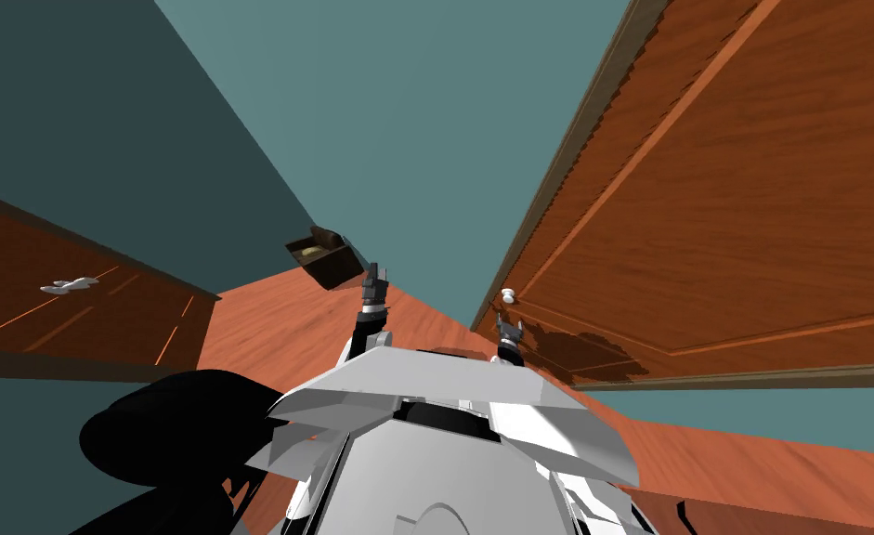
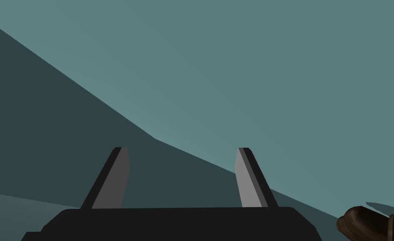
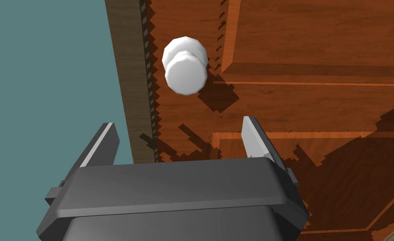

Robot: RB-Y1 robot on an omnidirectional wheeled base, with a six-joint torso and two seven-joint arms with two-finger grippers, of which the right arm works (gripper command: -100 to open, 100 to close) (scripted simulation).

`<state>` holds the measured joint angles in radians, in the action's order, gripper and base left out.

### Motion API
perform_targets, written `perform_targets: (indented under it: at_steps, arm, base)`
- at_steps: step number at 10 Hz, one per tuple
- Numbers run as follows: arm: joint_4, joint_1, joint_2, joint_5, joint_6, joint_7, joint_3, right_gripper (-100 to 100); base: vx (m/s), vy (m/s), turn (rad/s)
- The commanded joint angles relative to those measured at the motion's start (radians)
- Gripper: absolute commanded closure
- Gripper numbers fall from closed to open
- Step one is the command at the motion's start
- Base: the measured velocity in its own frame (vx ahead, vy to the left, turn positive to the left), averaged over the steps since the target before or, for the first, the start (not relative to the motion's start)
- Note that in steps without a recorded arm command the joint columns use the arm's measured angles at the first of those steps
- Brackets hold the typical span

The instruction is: Pull the door open

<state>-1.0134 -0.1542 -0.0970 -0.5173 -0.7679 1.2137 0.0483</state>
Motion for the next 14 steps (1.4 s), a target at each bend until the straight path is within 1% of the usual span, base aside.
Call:
perform_targets:
  at_steps: [1,2,3,4,5,6,7,8,11,13,14]
  arm:
    - [0.027,0.005,0.001,-0.013,-0.007,0.029,0.003,-100]
    - [0.041,0.009,0.002,-0.02,-0.011,0.042,0.004,-100]
    - [0.045,0.013,-0.001,-0.015,-0.013,0.035,0.003,-100]
    - [0.063,0.009,-0.022,-0.019,-0.025,0.065,0.006,-100]
    - [0.075,0.005,-0.039,-0.022,-0.032,0.084,0.008,-100]
    - [0.082,0.002,-0.049,-0.024,-0.036,0.096,0.009,-100]
    - [0.097,-0.003,-0.07,-0.027,-0.045,0.12,0.011,-100]
    - [0.104,-0.006,-0.08,-0.029,-0.05,0.133,0.012,-100]
    - [0.148,-0.023,-0.143,-0.04,-0.077,0.207,0.019,-100]
    - [0.17,-0.031,-0.174,-0.045,-0.091,0.244,0.023,-100]
    - [0.186,-0.016,-0.165,-0.042,-0.095,0.235,0.02,-100]
  base:
    - [0.022,-0.095,0.153]
    - [0.026,-0.089,0.149]
    - [0.013,-0.04,0.03]
    - [0.127,-0.007,0.039]
    - [0.209,0.019,0.076]
    - [0.195,-0.004,0.057]
    - [0.178,-0.017,0.069]
    - [0.139,-0.017,0.053]
    - [0.16,-0.033,0.074]
    - [0.211,-0.004,0.062]
    - [0.092,-0.008,0.009]
